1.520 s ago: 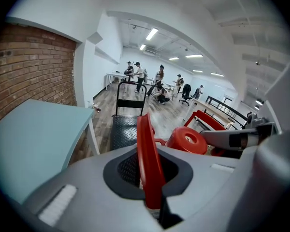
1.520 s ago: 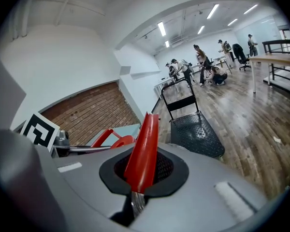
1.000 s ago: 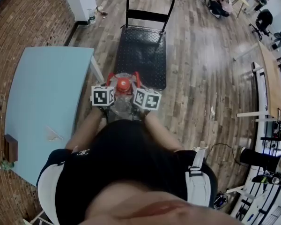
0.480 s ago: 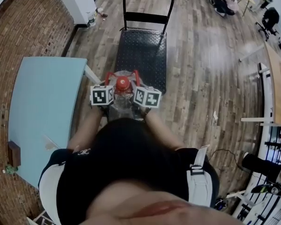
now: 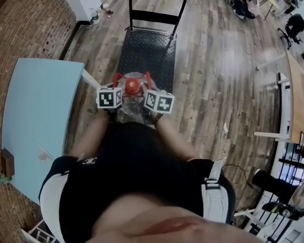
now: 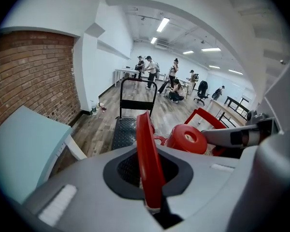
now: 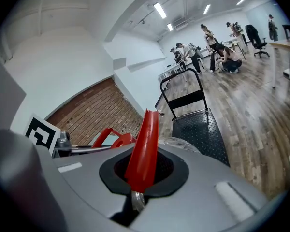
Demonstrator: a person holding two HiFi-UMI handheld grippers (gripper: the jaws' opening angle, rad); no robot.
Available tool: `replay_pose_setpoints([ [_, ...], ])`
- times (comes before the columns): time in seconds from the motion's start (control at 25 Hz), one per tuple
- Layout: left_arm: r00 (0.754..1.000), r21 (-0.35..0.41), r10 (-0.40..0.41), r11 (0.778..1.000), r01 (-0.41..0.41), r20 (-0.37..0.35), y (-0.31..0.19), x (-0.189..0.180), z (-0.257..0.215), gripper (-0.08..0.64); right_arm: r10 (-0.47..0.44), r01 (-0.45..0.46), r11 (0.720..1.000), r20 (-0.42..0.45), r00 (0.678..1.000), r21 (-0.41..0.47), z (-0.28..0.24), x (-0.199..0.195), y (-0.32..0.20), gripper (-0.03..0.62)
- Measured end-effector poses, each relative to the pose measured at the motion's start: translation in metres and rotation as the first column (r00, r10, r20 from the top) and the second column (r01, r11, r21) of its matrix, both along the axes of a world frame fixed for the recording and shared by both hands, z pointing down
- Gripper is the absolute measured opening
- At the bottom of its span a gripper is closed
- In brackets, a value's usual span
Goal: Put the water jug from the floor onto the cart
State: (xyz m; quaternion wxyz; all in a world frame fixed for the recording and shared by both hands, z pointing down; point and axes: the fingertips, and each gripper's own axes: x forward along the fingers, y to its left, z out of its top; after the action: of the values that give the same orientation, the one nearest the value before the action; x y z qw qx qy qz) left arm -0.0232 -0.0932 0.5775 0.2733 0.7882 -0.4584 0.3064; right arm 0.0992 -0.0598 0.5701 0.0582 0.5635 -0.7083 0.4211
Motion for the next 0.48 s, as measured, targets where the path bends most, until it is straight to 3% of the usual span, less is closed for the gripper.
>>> replay_pose_setpoints([
  [0.24, 1.0, -0.03, 0.017, 0.999, -0.017, -0.009, -0.003, 0.011, 0.012, 0.012, 0.021, -0.021, 1.0, 0.003, 1.0, -0.006, 0.002, 0.012, -0.006, 0.02],
  [0.48, 0.998, -0.014, 0.064, 0.998, -0.064, -0.004, -0.02, 0.032, 0.002, 0.012, 0.067, -0.066, 0.997, 0.009, 0.998, -0.035, 0.009, 0.028, -0.015, 0.021],
])
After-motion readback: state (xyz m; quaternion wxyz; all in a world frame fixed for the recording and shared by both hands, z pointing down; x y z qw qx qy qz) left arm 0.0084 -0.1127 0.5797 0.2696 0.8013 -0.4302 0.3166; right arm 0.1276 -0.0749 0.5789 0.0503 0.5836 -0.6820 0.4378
